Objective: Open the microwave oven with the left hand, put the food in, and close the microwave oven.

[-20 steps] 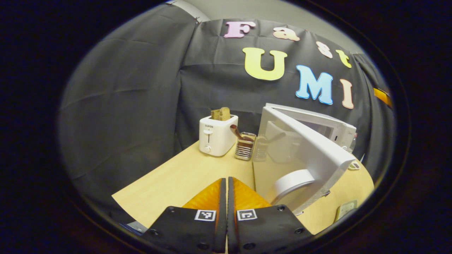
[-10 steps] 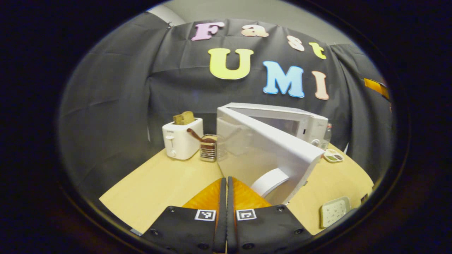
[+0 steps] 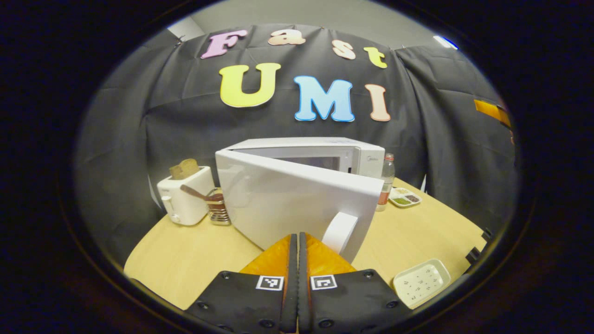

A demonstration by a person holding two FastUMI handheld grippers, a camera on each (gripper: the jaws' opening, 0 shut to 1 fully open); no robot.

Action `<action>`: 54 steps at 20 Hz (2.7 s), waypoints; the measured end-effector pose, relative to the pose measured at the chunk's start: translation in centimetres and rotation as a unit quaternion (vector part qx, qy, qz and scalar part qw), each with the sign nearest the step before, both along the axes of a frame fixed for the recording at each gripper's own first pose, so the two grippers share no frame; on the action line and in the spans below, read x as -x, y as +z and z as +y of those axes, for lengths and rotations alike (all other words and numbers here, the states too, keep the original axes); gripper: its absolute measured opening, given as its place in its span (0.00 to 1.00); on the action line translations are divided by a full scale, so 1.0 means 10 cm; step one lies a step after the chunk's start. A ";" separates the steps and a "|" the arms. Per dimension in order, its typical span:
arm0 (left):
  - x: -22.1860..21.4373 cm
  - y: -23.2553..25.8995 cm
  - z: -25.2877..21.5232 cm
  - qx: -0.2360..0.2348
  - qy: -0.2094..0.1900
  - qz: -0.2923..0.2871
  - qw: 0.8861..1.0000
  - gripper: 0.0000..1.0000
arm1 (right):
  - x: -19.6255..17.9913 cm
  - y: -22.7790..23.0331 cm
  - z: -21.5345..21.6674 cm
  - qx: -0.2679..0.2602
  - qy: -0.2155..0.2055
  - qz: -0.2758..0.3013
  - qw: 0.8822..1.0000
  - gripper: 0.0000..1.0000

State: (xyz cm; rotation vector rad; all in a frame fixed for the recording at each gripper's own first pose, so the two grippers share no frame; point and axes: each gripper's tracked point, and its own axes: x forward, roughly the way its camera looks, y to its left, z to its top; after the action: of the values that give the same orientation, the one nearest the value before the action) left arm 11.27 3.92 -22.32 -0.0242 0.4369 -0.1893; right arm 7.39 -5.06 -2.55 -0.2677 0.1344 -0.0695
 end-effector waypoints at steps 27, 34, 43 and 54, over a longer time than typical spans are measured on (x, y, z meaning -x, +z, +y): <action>-1.94 -0.22 -0.92 0.023 -0.045 0.005 0.999 0.07 | 0.58 -0.04 -0.75 0.044 -0.126 0.044 0.990 0.96; -2.00 -0.29 -0.99 0.062 -0.025 0.018 0.998 0.07 | 0.62 -0.03 -0.78 0.045 -0.126 0.048 0.990 0.96; -1.17 0.43 -0.86 0.085 0.008 -0.016 0.996 0.07 | 0.45 0.22 -0.12 -0.021 -0.011 0.014 1.000 0.96; 0.96 2.02 -0.45 -0.053 0.077 -0.152 0.984 0.07 | 0.85 0.14 0.70 -0.130 0.147 0.016 0.980 0.96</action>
State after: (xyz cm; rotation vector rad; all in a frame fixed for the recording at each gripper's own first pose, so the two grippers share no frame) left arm 1.63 -0.54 -2.13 0.0756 0.1388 -0.0160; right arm -1.08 1.98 -1.11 -0.0262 0.1334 0.2460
